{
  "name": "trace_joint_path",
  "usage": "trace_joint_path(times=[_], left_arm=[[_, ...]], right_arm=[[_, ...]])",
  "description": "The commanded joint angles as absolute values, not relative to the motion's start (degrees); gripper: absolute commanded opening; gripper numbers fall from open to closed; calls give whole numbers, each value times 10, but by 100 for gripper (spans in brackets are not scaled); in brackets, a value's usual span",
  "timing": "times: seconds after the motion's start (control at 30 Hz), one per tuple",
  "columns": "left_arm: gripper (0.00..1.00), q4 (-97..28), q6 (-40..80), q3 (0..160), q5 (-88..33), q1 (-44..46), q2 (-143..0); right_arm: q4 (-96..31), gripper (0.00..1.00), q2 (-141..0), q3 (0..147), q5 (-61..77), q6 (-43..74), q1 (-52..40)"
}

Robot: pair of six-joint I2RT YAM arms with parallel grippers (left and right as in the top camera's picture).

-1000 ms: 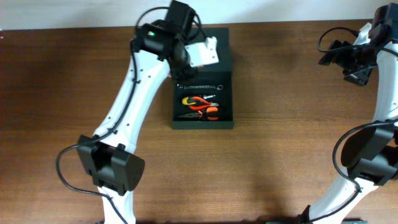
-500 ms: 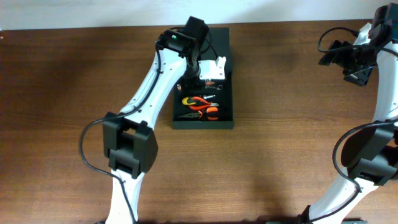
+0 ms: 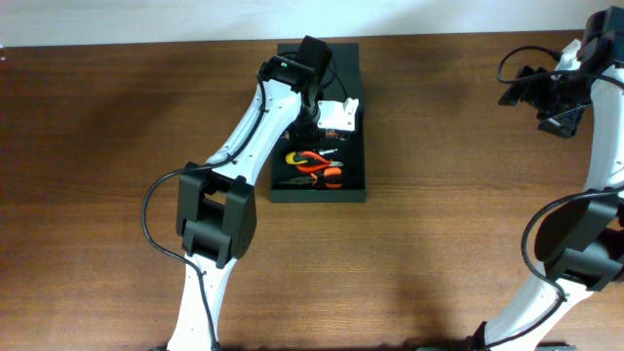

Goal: Pack container
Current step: 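Carry the socket rail with the left gripper into the box and release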

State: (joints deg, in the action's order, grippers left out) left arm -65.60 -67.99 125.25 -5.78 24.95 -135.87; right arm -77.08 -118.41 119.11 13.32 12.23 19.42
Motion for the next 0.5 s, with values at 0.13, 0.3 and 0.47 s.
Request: trace_joint_path(times=[0.13, 0.3, 0.47], left_arm=[[99, -645, -632, 1269, -38, 250, -1366], [99, -652, -452, 1340, 29, 249, -1352], [99, -679, -218, 1462, 24, 229, -1333]], right_arm=[[-776, 90, -1188, 1191, 129, 125, 196], [-776, 91, -1188, 1191, 135, 125, 195], [-776, 80, -1188, 1191, 159, 125, 195]])
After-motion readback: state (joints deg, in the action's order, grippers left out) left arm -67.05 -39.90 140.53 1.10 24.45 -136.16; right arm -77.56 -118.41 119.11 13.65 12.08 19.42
